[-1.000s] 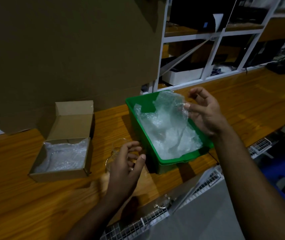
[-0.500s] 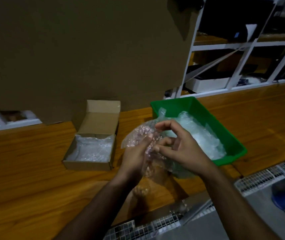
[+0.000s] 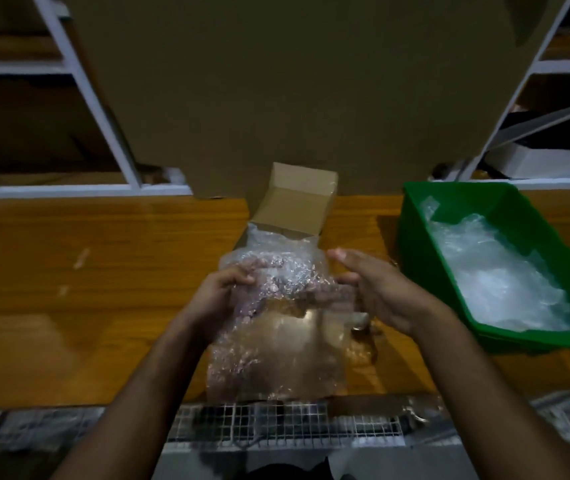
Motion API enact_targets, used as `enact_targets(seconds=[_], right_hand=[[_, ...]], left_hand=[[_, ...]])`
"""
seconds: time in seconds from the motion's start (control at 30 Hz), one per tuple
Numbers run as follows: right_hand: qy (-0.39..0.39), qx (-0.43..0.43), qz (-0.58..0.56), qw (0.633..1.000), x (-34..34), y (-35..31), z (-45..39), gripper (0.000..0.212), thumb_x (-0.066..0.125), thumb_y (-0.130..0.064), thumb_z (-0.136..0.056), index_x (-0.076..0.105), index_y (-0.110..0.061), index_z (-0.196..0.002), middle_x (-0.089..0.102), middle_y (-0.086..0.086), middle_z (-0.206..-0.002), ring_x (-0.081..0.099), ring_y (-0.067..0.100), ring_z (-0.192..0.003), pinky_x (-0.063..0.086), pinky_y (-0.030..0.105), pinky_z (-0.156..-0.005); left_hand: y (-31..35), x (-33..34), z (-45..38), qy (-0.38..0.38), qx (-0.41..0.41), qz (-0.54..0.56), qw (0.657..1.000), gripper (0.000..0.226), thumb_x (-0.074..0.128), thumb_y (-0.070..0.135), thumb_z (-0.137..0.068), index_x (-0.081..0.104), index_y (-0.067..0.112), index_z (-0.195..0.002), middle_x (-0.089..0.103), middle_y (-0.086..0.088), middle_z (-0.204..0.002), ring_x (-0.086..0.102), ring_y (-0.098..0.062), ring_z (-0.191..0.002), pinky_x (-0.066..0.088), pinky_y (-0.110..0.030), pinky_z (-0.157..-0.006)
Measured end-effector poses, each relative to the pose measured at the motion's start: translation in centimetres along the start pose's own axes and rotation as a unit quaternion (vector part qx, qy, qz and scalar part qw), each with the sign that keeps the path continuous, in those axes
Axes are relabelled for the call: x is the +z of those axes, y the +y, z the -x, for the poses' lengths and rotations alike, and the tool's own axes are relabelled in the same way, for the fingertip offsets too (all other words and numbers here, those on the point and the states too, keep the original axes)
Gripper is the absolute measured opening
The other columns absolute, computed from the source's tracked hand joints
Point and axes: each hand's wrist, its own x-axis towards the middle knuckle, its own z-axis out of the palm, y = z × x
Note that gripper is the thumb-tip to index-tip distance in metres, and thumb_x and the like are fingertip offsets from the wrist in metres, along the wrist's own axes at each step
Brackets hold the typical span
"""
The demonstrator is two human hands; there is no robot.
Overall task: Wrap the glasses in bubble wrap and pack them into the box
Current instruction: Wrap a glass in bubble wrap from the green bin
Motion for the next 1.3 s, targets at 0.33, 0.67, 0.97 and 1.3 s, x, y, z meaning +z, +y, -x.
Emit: enact_targets(seconds=[0.33,0.67,0.97,1.3], right_hand=[[0.078,-0.152,0.074,0.983,6.4,-0.6,-5.2,0.061,0.080,-0.008,-0.080,0.056,-0.011,-0.136,0.077,0.000,-0.105,0.074,0.013,-0.096,0.060,0.033,-0.082],[0.138,-0.383,0.274,0.871,7.1,4.1,-3.7,0.026,0.076,-0.025,-0.083,0.070,-0.039,-0.104,0.065,-0.008,-0.108,0.060,-0.002,-0.102,0.050,0.011,-0.082],[0.069,-0.329,0.386,0.859,5.0,15.2,-3.2,0.025,0.084,-0.018,-0.072,0.078,-0.035,-0.089,0.067,-0.023,-0.096,0.063,0.003,-0.098,0.055,0.037,-0.077],[0.038,-0.285,0.345,0.894,5.2,14.8,-3.5,0.008,0.070,-0.028,-0.090,0.076,-0.025,-0.095,0.073,-0.019,-0.094,0.067,0.000,-0.092,0.052,0.022,-0.075]], left_hand=[[2.4,-9.4,-0.3,0.065,0.107,-0.127,0.984,0.021,0.058,0.004,-0.096,0.074,0.018,-0.097,0.073,-0.001,-0.096,0.068,-0.018,-0.095,0.054,-0.033,-0.086],[-0.7,-12.7,3.4,0.077,0.278,-0.244,0.926,0.016,0.072,0.037,-0.085,0.078,0.023,-0.090,0.076,0.003,-0.104,0.068,-0.021,-0.105,0.055,-0.036,-0.088],[-11.0,-15.7,7.4,0.020,0.221,-0.289,0.931,0.022,0.072,0.023,-0.083,0.075,0.010,-0.101,0.072,-0.008,-0.108,0.069,-0.032,-0.103,0.056,-0.056,-0.085],[-9.5,-14.8,7.6,0.039,0.173,-0.292,0.940,0.032,0.067,0.052,-0.087,0.076,0.024,-0.098,0.075,-0.001,-0.106,0.071,-0.024,-0.099,0.059,-0.046,-0.079]])
